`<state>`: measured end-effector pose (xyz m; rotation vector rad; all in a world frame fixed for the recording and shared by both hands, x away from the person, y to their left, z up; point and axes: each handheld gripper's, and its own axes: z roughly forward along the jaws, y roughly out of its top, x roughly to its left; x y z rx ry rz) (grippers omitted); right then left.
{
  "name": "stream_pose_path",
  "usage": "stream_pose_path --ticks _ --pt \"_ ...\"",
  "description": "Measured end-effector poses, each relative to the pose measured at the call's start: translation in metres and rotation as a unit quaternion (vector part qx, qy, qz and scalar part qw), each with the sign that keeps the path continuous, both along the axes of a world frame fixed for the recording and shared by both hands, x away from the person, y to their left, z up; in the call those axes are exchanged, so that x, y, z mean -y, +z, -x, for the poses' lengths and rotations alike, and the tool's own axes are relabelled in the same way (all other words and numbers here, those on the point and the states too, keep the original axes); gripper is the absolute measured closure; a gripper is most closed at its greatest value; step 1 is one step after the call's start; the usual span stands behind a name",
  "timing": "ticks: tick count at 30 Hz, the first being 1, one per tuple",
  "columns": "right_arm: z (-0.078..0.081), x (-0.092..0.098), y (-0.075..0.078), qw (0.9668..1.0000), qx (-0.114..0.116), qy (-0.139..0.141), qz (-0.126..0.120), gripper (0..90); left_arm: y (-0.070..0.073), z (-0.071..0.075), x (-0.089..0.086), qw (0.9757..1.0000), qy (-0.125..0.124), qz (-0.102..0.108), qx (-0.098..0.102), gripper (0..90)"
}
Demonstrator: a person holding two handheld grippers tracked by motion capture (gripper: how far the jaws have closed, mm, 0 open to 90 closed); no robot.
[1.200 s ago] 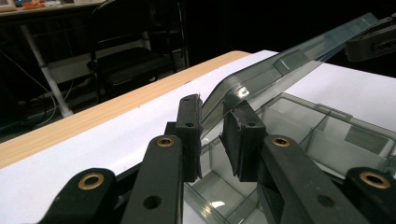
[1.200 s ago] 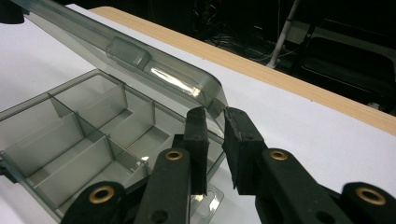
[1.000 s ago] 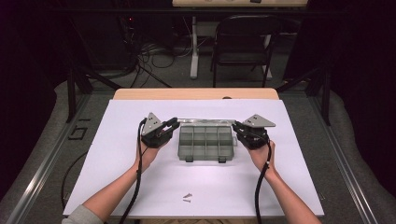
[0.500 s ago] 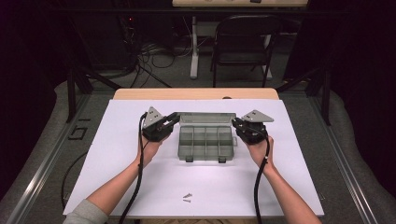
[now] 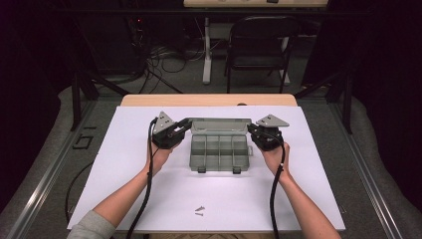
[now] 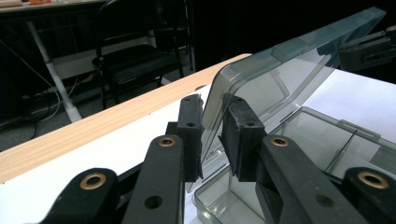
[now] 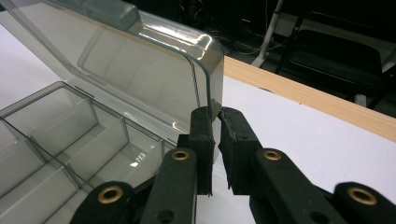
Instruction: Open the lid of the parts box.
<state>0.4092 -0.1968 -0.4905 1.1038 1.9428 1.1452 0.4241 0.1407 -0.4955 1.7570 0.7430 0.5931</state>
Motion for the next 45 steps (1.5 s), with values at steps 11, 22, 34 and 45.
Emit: stream_pose_path --ticks 11,22,34,45 --pt "-0.007 -0.002 0.004 0.9999 -0.005 -0.01 -0.001 84.1 -0.006 -0.007 -0.001 0.9997 0.004 -0.019 -0.015 75.7" --pt "-0.012 -0.003 0.004 0.9999 -0.009 -0.015 -0.004 84.1 -0.012 -0.015 0.003 0.9994 0.007 -0.026 -0.023 81.4" --pt "-0.021 -0.005 0.001 0.9997 -0.014 -0.018 -0.004 83.0 -0.011 -0.023 0.004 0.9993 0.013 -0.023 -0.027 82.0" --pt "-0.031 -0.005 -0.005 0.9994 -0.024 -0.025 -0.008 83.0 -0.014 -0.03 0.007 0.9989 0.022 -0.026 -0.033 82.0"
